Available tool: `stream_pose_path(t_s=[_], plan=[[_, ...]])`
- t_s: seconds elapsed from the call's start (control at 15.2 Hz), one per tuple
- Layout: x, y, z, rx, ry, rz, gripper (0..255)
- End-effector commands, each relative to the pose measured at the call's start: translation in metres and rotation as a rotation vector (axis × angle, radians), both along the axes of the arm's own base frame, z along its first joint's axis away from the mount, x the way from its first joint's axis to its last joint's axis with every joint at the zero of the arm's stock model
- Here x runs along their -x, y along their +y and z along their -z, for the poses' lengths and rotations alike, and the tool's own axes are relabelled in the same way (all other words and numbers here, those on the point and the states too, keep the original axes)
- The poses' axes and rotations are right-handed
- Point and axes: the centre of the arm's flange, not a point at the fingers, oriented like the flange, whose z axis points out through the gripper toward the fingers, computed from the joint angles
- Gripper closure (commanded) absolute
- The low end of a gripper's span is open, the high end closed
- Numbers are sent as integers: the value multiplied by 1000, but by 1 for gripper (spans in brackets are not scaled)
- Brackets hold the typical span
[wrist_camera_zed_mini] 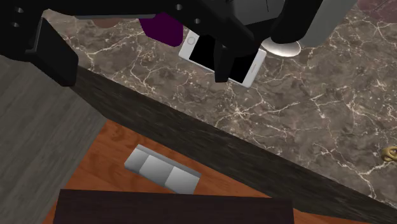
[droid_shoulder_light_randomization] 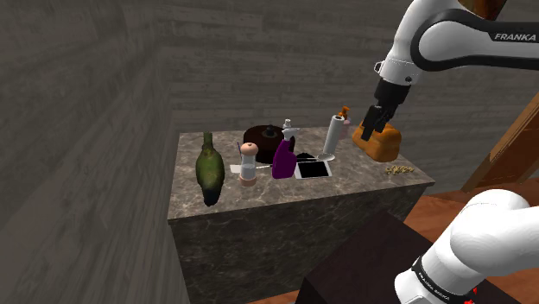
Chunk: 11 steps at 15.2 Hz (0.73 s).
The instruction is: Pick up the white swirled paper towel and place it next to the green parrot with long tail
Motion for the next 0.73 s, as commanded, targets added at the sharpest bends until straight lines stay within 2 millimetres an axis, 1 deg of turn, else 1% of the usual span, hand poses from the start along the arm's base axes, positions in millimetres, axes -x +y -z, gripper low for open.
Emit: stream_pose_path(t_s=[0.0,0.66], plan=[[0,0,0,0,0,0,0],[-89,-76,40,13,-55,134,0]])
